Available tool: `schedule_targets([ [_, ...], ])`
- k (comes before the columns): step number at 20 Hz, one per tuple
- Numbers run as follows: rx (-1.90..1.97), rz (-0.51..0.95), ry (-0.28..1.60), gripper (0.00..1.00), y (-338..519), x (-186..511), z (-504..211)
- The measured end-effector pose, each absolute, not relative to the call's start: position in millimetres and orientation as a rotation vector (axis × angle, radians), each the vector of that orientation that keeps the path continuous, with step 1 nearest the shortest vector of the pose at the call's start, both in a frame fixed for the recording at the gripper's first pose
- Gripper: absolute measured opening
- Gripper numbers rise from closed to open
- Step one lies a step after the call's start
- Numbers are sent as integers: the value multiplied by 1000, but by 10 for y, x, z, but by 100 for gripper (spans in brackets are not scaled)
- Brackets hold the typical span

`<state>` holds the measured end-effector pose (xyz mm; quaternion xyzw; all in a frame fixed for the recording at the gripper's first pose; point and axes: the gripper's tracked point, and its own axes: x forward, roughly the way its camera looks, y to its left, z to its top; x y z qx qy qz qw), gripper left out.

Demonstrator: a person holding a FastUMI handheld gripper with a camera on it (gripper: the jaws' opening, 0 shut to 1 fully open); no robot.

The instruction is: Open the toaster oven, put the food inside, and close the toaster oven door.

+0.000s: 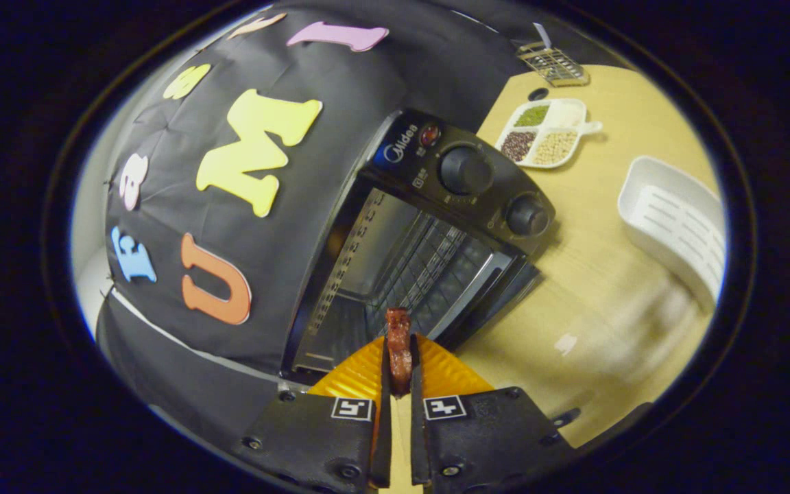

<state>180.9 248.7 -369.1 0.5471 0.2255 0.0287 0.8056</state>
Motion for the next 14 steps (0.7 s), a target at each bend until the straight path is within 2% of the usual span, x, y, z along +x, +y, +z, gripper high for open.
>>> schedule_targets([
  [5,1222,-22,384,14,2725,2223,-3762],
  [12,1182,-89,370,14,2777,2549,-3990],
  [14,1146,-100,368,17,2756,2558,-4009],
])
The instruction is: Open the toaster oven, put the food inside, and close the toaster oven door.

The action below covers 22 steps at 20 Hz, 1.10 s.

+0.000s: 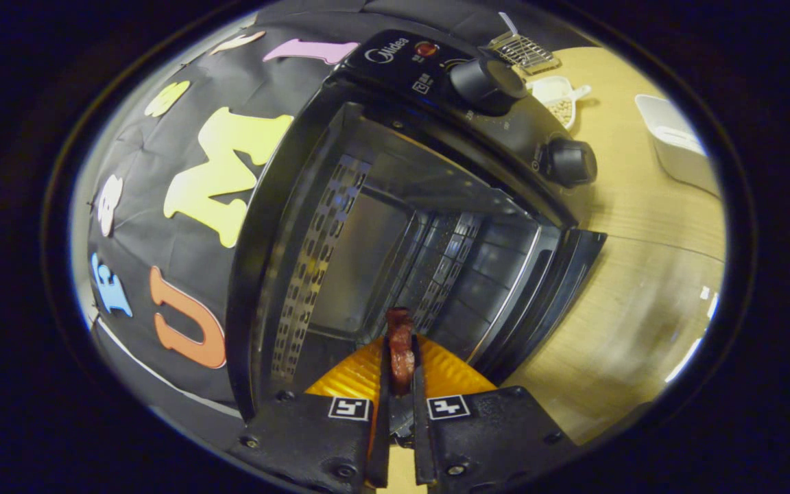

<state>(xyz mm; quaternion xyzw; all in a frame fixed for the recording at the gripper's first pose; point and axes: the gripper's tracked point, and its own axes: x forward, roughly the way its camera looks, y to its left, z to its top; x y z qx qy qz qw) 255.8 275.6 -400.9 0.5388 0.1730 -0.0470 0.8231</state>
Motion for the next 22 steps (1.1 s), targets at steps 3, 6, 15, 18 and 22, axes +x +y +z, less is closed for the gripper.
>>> schedule_targets([
  [3,1033,-117,398,28,2682,2483,-4042],
  [6,905,-100,408,55,2642,2416,-3968],
  [15,362,-45,484,100,2522,2239,-3964],
  [18,286,-23,488,100,2474,2122,-3936],
  [22,252,14,489,100,2470,1951,-3744],
])
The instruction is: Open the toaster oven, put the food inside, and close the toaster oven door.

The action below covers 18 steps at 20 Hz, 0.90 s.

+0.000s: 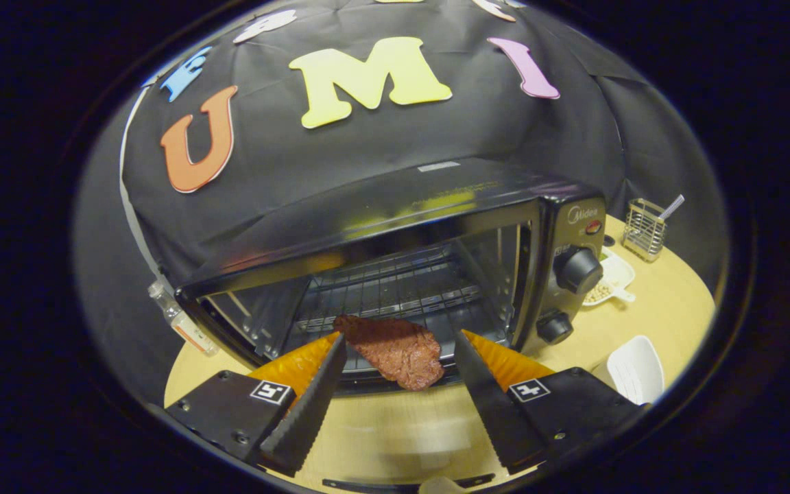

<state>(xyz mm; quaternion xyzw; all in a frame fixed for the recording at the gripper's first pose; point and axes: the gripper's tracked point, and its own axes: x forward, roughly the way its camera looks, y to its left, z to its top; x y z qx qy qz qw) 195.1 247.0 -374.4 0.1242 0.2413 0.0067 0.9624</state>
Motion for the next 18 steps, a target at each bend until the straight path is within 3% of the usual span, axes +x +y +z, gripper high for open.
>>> schedule_targets([
  [12,92,101,466,100,2174,1129,-2861],
  [18,88,98,494,100,1883,700,-2807],
])
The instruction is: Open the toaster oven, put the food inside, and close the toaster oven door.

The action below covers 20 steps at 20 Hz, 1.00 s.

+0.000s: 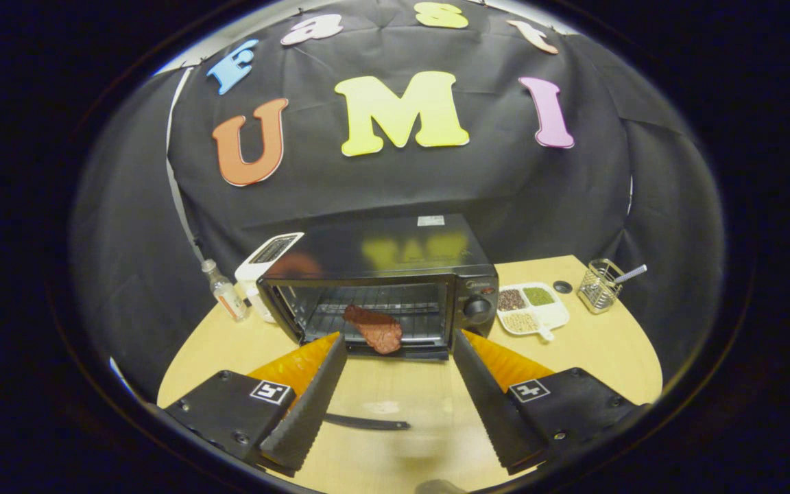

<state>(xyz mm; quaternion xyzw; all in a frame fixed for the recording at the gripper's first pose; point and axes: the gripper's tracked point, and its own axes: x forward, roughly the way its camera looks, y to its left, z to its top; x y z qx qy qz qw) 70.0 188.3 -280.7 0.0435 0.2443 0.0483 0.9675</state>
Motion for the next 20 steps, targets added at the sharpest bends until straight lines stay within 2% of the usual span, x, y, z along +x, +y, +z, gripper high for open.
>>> schedule_targets([
  [9,60,102,563,100,1827,294,-3238],
  [20,17,150,701,100,2151,38,-4233],
])
